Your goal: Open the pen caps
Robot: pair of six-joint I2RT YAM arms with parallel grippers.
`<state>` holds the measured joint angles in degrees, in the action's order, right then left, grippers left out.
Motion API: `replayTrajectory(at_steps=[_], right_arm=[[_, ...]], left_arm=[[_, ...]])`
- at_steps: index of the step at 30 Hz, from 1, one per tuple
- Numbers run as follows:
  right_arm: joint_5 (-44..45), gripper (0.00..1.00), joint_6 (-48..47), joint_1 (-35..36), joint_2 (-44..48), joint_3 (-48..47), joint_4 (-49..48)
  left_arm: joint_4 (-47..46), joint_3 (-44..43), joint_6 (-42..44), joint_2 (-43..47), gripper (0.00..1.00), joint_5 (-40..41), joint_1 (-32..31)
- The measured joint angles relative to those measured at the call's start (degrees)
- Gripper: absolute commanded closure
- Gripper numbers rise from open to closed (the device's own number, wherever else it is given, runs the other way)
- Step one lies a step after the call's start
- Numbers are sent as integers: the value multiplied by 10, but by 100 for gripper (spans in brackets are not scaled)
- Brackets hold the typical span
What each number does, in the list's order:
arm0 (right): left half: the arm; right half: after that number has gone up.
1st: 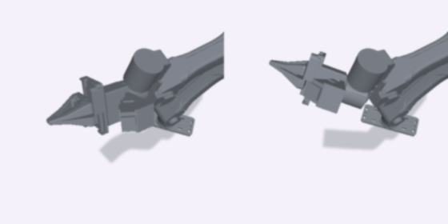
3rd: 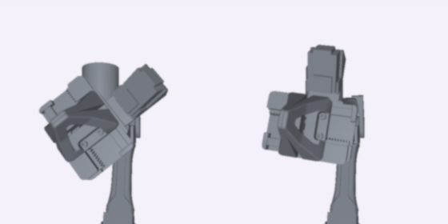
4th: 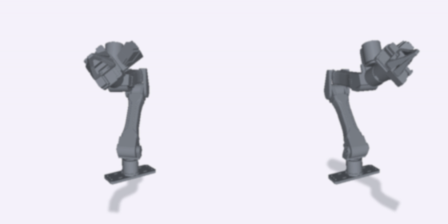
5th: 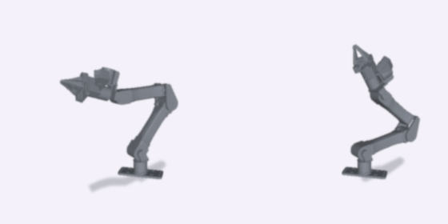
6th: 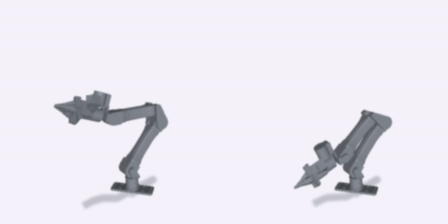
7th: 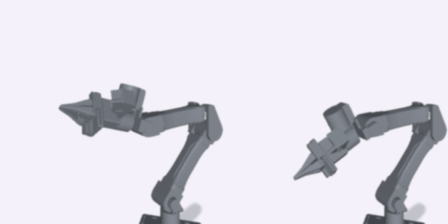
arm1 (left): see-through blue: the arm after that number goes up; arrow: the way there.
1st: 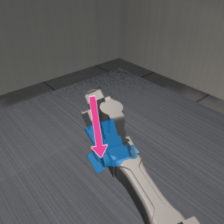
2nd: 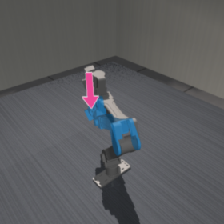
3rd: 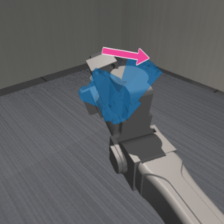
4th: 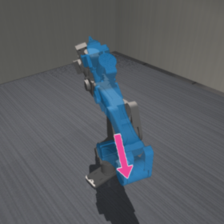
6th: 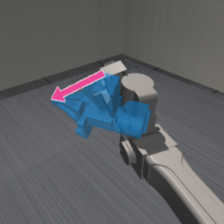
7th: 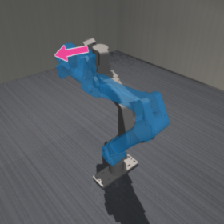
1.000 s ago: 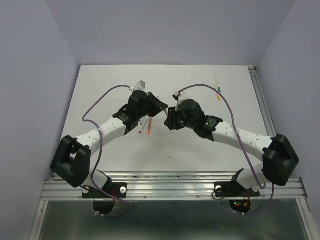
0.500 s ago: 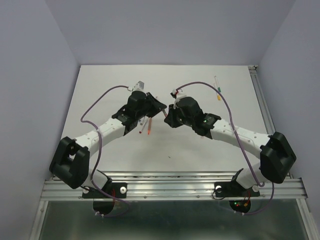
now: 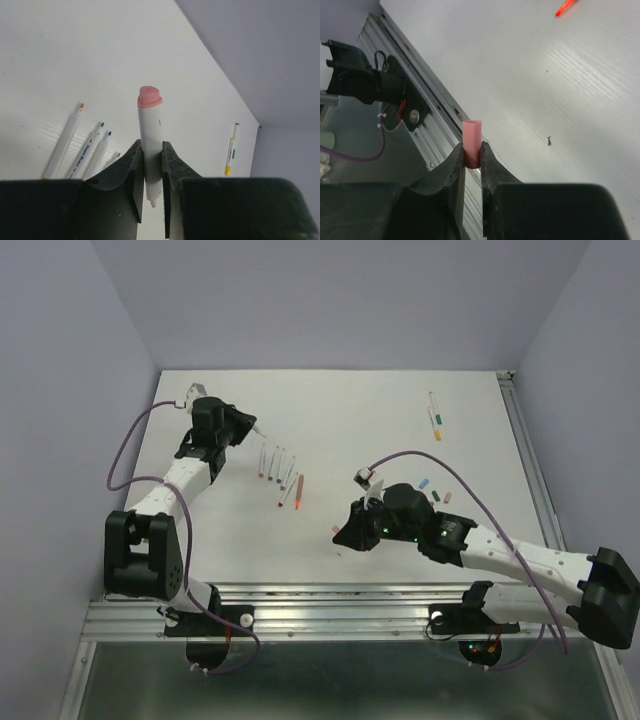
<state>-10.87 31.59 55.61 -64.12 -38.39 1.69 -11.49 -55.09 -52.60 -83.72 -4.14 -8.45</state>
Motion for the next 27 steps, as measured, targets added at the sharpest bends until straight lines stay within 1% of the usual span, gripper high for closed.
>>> replayTrajectory(at_steps=[2,5,8,10,13,14,15,18,19,20,21,25,27], right_arm=[[22,99,7,-1,19,0,12],[77,99,15,-3,21,-3,32],[140,99,30,-23,-21,-23,83],[165,99,43,-67,-59,-39,116],[215,99,54,-140,-95,-48,152],[230,99,56,-154,-100,-50,164],[247,99,57,-168,-105,-52,176],[293,99,58,-189,-128,-70,214],[302,97,59,-192,-140,-78,221],[320,91,59,-197,-156,-88,230],[328,89,59,-201,-169,-95,234],[354,86,59,-219,-203,-103,247],[363,84,59,-225,-211,-103,256]], left_arm=[[8,-8,17,0,100,6,4],[10,-14,47,0,100,-21,-10],[16,-14,81,0,100,-53,-30],[23,-13,103,0,100,-57,-52],[51,-10,141,0,100,-37,-116],[62,-10,149,0,100,-27,-137],[73,-7,159,0,100,-13,-171],[93,6,175,0,100,8,-230],[96,12,178,0,100,11,-241],[102,16,181,-1,100,17,-249],[109,19,182,-3,100,24,-253],[129,21,183,-26,100,50,-256],[138,21,183,-45,93,62,-260]])
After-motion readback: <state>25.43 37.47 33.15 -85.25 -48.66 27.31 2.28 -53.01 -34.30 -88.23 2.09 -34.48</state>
